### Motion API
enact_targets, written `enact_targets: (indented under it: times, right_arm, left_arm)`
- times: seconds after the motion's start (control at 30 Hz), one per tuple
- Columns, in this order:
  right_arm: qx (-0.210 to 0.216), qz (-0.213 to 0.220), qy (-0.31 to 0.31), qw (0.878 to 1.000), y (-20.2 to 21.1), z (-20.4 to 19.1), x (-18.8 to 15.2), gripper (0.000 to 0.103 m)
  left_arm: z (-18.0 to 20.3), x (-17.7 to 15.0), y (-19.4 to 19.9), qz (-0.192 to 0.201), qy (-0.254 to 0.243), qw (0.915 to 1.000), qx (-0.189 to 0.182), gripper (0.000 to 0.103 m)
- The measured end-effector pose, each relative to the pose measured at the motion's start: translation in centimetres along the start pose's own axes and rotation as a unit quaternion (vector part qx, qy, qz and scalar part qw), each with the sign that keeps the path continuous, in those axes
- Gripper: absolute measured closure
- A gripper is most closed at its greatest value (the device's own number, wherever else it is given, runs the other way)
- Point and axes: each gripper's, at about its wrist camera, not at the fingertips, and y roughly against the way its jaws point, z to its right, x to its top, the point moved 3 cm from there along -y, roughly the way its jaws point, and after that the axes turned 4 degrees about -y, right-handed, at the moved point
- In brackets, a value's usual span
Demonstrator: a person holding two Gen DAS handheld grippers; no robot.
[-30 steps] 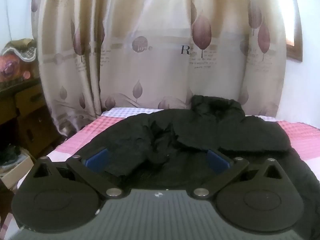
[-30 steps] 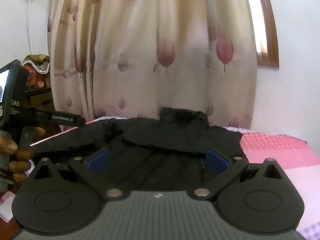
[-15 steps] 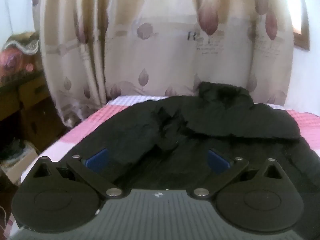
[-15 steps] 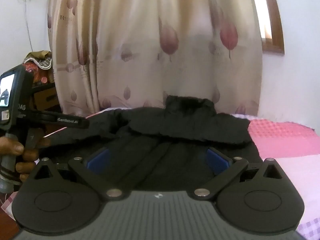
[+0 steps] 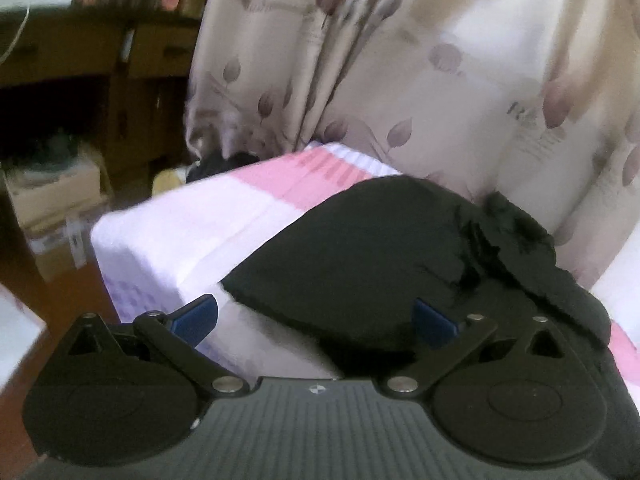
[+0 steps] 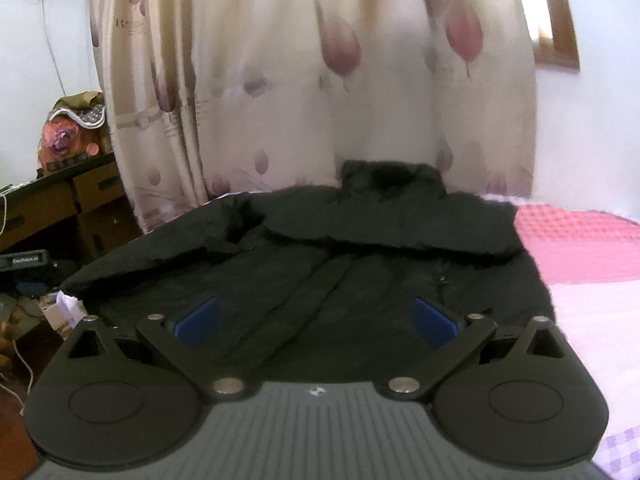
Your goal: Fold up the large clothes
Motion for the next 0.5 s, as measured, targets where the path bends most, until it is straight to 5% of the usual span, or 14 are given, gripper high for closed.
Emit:
enact_targets:
  times: [0.17,0.23,0.3,0.5]
  right_arm:
    - [0.002,-0.006,0.031,1.0,-0.3,-1.5,-0.1,0.0]
    - [0.0,-0.008,0.038,0.999,-0.3,-1.9,0.0,0.0]
    - [-0.001,-0.007,0.045,0.999,-0.3,-2.1,0.0,0.0]
    - [-0.008,-0.005,0.045,0.999,-0.8,-2.2,0.2,0.0]
  left_arm:
    - [-0.4,0.3,-2.0,0.012,-0.031,0.9995,0.001,0.004]
    - [-0.2,0.9,-3.0,0.019,-0.057,0.9981,0.015,0.028]
    - [-0.3,1.9,-4.4,0.009,-0.076,0.9964,0.035,0.103]
    - [-2.6,7.1,-5.9,0.043,-0.058,0.9911,0.112,0.103]
